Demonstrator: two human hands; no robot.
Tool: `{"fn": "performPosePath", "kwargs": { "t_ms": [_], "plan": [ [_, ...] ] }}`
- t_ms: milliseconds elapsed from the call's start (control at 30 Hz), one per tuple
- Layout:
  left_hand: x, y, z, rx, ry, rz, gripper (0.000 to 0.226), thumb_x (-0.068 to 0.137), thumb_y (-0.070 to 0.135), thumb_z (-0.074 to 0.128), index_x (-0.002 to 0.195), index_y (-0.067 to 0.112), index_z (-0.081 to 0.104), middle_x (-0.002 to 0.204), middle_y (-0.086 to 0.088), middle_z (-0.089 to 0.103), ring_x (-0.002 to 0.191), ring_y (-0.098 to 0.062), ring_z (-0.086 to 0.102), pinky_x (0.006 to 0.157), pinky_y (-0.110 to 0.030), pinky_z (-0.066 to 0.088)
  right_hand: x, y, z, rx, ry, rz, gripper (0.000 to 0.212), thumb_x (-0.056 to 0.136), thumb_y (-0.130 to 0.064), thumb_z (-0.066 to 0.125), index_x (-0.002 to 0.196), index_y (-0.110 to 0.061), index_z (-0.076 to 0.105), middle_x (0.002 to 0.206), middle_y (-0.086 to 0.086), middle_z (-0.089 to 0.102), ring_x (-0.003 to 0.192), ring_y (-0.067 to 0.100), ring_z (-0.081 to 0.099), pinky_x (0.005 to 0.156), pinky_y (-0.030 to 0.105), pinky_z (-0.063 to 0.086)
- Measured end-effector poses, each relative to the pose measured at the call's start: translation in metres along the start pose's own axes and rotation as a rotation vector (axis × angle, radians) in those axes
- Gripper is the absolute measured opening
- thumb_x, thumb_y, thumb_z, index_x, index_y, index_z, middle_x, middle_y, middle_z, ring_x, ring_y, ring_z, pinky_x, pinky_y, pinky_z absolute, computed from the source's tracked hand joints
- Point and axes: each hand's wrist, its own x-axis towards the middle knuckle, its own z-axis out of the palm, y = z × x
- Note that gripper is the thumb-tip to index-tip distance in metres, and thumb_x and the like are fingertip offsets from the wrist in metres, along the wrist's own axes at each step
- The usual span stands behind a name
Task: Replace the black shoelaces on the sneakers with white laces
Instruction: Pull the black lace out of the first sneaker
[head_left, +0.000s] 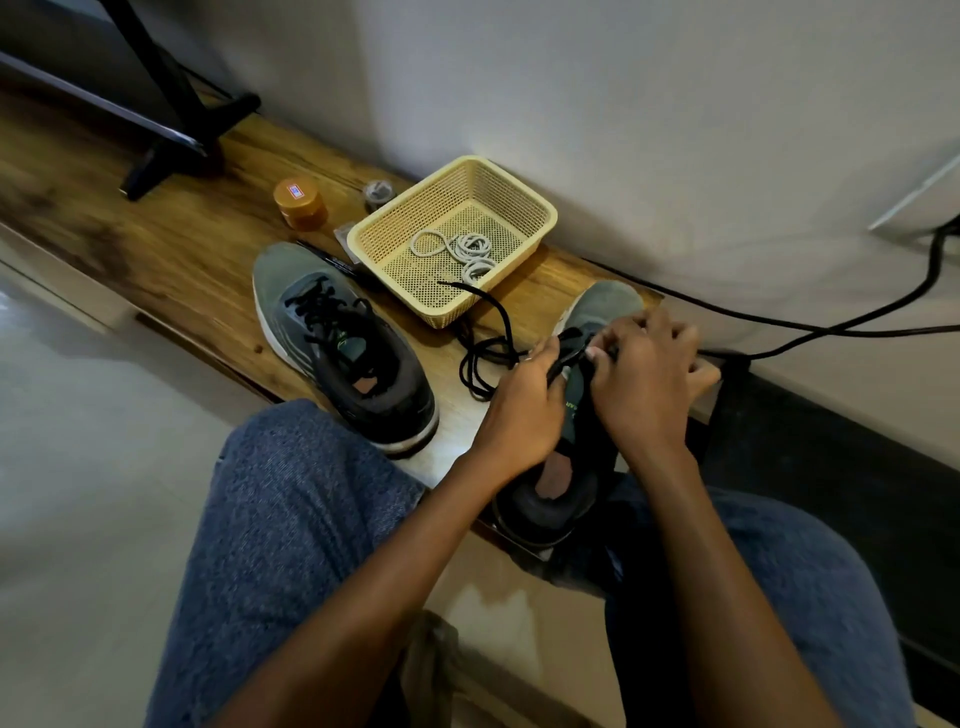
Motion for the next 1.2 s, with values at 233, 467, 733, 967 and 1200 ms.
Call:
{"fn": "performPosePath", "kwargs": {
  "t_ms": [233, 467, 733, 967, 1200],
  "plan": [
    [0.003, 0.002, -0.003, -0.068, 0.0, -0.005, 0.05, 0.102, 0.01, 0.041, 0.15, 0.008, 0.029, 0.156, -0.003, 0.029, 0.145, -0.012, 0.022, 0.116, -0.021, 0.017, 0.007, 0.005, -0.008, 0.315, 0.182, 0.347, 0.008, 0.097, -0.021, 0.051, 0.103, -0.019, 0.057, 0.129, 0.007, 0.043, 0.125, 0.027, 0.034, 0.101, 0.048, 0.025],
    [0.0, -0.003, -0.004, -0.04, -0.004, -0.011, 0.049, 0.102, 0.01, 0.041, 0.149, 0.006, 0.029, 0.155, -0.005, 0.03, 0.144, -0.014, 0.024, 0.112, -0.017, 0.018, 0.008, 0.004, -0.009, 0.387, 0.054, 0.088, 0.031, 0.086, -0.008, 0.049, 0.113, -0.023, 0.053, 0.125, 0.0, 0.051, 0.118, 0.024, 0.039, 0.099, 0.046, 0.032],
    [0.001, -0.004, -0.003, 0.023, -0.021, 0.042, 0.05, 0.101, 0.01, 0.042, 0.149, 0.004, 0.029, 0.156, -0.009, 0.028, 0.145, -0.017, 0.022, 0.114, -0.018, 0.016, -0.001, -0.001, 0.003, 0.039, -0.13, -0.058, 0.022, 0.091, -0.03, 0.059, 0.112, -0.025, 0.063, 0.125, 0.001, 0.053, 0.119, 0.027, 0.03, 0.091, 0.045, 0.026],
    [0.0, -0.003, -0.004, -0.034, 0.078, 0.081, 0.045, 0.099, 0.004, 0.042, 0.144, 0.008, 0.041, 0.145, -0.006, 0.047, 0.134, -0.016, 0.042, 0.109, -0.019, 0.031, -0.006, -0.003, 0.003, 0.18, 0.115, 0.006, 0.008, 0.092, -0.022, 0.058, 0.095, -0.025, 0.065, 0.111, -0.006, 0.059, 0.112, 0.021, 0.037, 0.084, 0.036, 0.019],
    [0.001, -0.004, -0.003, -0.048, 0.082, 0.106, 0.045, 0.099, 0.005, 0.044, 0.143, 0.013, 0.044, 0.142, -0.004, 0.049, 0.132, -0.014, 0.044, 0.108, -0.02, 0.034, 0.006, 0.006, -0.017, 0.514, 0.308, 0.356, 0.006, 0.095, -0.023, 0.056, 0.09, -0.025, 0.055, 0.121, 0.004, 0.051, 0.119, 0.026, 0.041, 0.099, 0.045, 0.028]
  ]
}}
